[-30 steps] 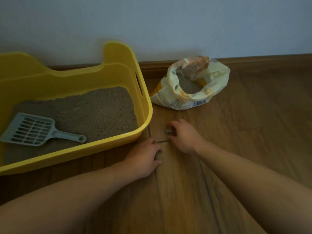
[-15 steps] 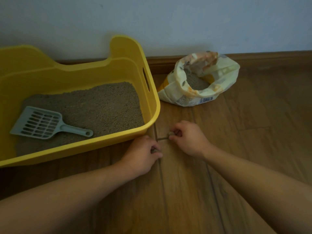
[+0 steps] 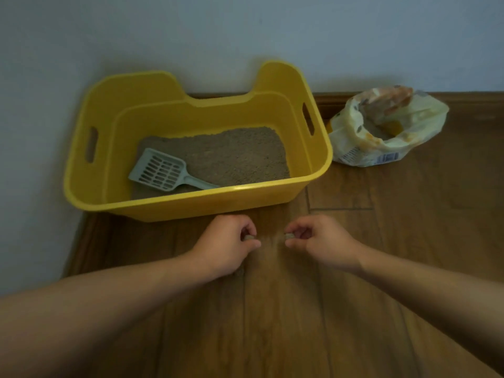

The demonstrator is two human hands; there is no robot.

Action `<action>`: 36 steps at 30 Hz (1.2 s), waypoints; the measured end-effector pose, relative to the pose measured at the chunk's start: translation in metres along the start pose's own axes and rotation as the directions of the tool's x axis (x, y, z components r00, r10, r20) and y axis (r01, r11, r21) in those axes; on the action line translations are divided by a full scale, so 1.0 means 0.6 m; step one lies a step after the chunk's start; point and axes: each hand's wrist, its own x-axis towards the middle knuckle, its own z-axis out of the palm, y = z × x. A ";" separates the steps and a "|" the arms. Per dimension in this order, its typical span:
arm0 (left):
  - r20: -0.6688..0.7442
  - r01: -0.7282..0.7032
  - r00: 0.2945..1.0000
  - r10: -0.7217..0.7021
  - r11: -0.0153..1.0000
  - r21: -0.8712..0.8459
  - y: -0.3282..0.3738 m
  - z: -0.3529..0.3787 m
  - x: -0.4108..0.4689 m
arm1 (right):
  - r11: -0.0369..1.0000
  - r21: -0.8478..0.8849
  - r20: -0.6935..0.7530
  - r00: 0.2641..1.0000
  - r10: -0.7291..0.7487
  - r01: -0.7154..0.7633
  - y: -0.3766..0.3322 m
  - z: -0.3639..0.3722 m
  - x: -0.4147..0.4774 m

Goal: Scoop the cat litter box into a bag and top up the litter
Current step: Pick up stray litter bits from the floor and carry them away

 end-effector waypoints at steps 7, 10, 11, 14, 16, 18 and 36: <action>-0.045 0.013 0.999 -0.012 1.000 0.020 -0.067 -0.025 -0.060 | 0.991 -0.130 0.129 0.991 -0.025 0.042 -0.059 0.083 -0.011; -0.028 0.040 0.999 -0.040 0.999 0.018 -0.094 -0.026 -0.075 | 0.985 -0.167 0.152 0.988 -0.013 0.039 -0.074 0.100 -0.013; -0.006 0.053 0.999 -0.053 0.999 0.008 -0.103 -0.025 -0.079 | 0.984 -0.171 0.155 0.988 -0.011 0.038 -0.076 0.105 -0.013; 0.070 0.068 0.995 -0.067 0.998 -0.002 -0.123 -0.017 -0.083 | 0.989 -0.143 0.156 0.988 -0.004 0.026 -0.069 0.122 -0.009; 0.101 0.058 0.993 -0.057 0.998 0.000 -0.128 -0.009 -0.085 | 0.991 -0.132 0.154 0.988 0.008 0.013 -0.062 0.134 -0.006; 0.120 0.029 0.992 -0.032 0.999 0.024 -0.127 -0.005 -0.079 | 0.992 -0.124 0.138 0.990 0.024 -0.007 -0.056 0.145 -0.002; 0.215 -0.180 0.968 0.129 0.955 0.237 -0.145 0.022 -0.003 | 0.948 -0.284 0.120 0.986 -0.112 0.143 -0.042 0.188 0.020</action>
